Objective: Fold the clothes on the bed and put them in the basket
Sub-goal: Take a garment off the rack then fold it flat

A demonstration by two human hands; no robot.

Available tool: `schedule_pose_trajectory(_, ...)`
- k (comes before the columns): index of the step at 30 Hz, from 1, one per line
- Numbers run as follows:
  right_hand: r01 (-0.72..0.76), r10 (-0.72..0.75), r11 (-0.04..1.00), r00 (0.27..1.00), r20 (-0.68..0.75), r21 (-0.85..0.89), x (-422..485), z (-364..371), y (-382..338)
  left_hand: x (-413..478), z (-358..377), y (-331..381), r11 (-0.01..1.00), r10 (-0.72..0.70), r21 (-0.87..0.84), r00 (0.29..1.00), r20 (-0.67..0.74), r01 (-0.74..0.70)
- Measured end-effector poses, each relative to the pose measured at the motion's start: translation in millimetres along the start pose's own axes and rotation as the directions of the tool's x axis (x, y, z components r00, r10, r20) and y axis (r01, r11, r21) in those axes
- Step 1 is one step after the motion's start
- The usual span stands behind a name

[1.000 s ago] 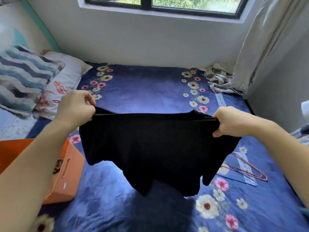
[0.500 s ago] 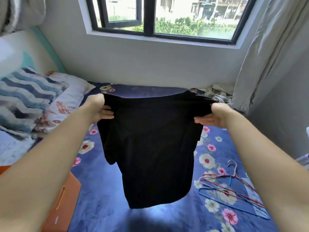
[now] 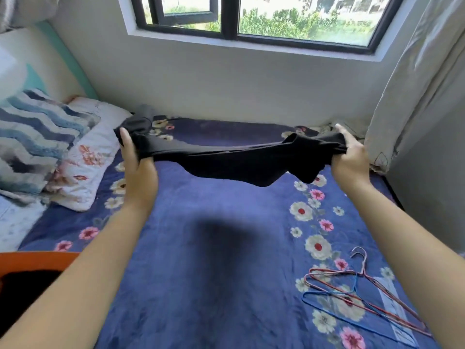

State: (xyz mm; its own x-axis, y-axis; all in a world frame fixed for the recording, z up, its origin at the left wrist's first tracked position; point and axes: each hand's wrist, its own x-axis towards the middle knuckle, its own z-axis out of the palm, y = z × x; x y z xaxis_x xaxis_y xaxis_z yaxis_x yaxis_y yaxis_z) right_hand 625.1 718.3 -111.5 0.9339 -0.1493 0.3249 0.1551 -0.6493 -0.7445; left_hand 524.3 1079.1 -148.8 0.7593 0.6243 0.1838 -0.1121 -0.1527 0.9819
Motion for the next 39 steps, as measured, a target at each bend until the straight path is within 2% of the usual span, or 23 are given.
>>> schedule_pose_trajectory(6,-0.072,0.137,0.965,0.958,0.253,-0.253,-76,50,74,-85,-21,-100,0.97,-0.195,0.135,0.979,-0.064,0.202)
schedule_pose_trajectory(10,-0.063,0.258,0.899,0.875,0.41,-0.433,-150,93,157,-155,-45,-174,0.886,-0.372,0.239,0.917,-0.143,0.396)
schedule_pose_trajectory(13,-0.004,0.335,0.845,0.785,0.522,-0.535,-221,114,220,-205,-68,-231,0.739,-0.512,0.408,0.841,-0.177,0.536)
schedule_pose_trajectory(16,0.132,0.435,0.738,0.657,0.616,-0.662,-288,131,263,-246,-90,-287,0.537,-0.654,0.602,0.742,-0.146,0.591)
schedule_pose_trajectory(18,0.193,0.499,0.69,0.571,0.652,-0.698,-324,139,280,-266,-101,-316,0.429,-0.753,0.647,0.645,-0.129,0.63)
schedule_pose_trajectory(20,0.205,0.575,0.663,0.476,0.665,-0.72,-351,144,296,-282,-105,-335,0.331,-0.823,0.622,0.539,-0.177,0.71)
schedule_pose_trajectory(21,0.158,0.599,0.668,0.466,0.651,-0.727,-363,147,302,-289,-103,-342,0.282,-0.831,0.612,0.506,-0.229,0.739)
schedule_pose_trajectory(22,0.047,0.606,0.69,0.508,0.612,-0.722,-374,149,309,-296,-98,-348,0.253,-0.801,0.64,0.528,-0.282,0.726)
schedule_pose_trajectory(23,-0.119,0.613,0.722,0.566,0.551,-0.681,-382,151,316,-303,-89,-351,0.242,-0.741,0.718,0.602,-0.297,0.652)
schedule_pose_trajectory(24,-0.294,0.635,0.733,0.618,0.463,-0.613,-384,152,317,-310,-79,-355,0.258,-0.671,0.812,0.702,-0.24,0.524)
schedule_pose_trajectory(25,-0.463,0.683,0.707,0.642,0.348,-0.535,-385,155,327,-319,-66,-362,0.304,-0.611,0.88,0.783,-0.114,0.365)
schedule_pose_trajectory(26,-0.608,0.747,0.65,0.62,0.238,-0.456,-380,158,332,-326,-55,-366,0.364,-0.572,0.909,0.819,0.047,0.202)
schedule_pose_trajectory(27,-0.731,0.816,0.569,0.558,0.15,-0.378,-374,162,341,-335,-39,-373,0.426,-0.55,0.904,0.806,0.219,0.045)
schedule_pose_trajectory(29,-0.899,0.912,0.41,0.407,0.048,-0.157,-361,168,356,-346,-6,-382,0.534,-0.501,0.822,0.709,0.496,-0.198)
schedule_pose_trajectory(30,-0.94,0.94,0.339,0.338,0.041,-0.033,-354,171,365,-349,10,-385,0.569,-0.449,0.764,0.663,0.599,-0.305)
schedule_pose_trajectory(31,-0.951,0.952,0.299,0.302,0.041,0.074,-348,174,372,-353,26,-389,0.585,-0.401,0.708,0.618,0.677,-0.396)
schedule_pose_trajectory(33,-0.934,0.956,0.272,0.29,0.048,0.23,-332,181,381,-356,55,-397,0.561,-0.327,0.641,0.571,0.753,-0.523)
schedule_pose_trajectory(36,-0.895,0.964,0.181,0.243,0.105,0.407,-307,190,388,-353,81,-411,0.459,-0.218,0.619,0.595,0.774,-0.638)
schedule_pose_trajectory(37,-0.883,0.967,0.173,0.237,0.096,0.436,-298,188,393,-353,85,-414,0.449,-0.197,0.603,0.585,0.787,-0.66)
schedule_pose_trajectory(39,-0.837,0.966,0.236,0.259,-0.022,0.493,-282,175,400,-352,87,-413,0.489,-0.203,0.544,0.517,0.831,-0.682)
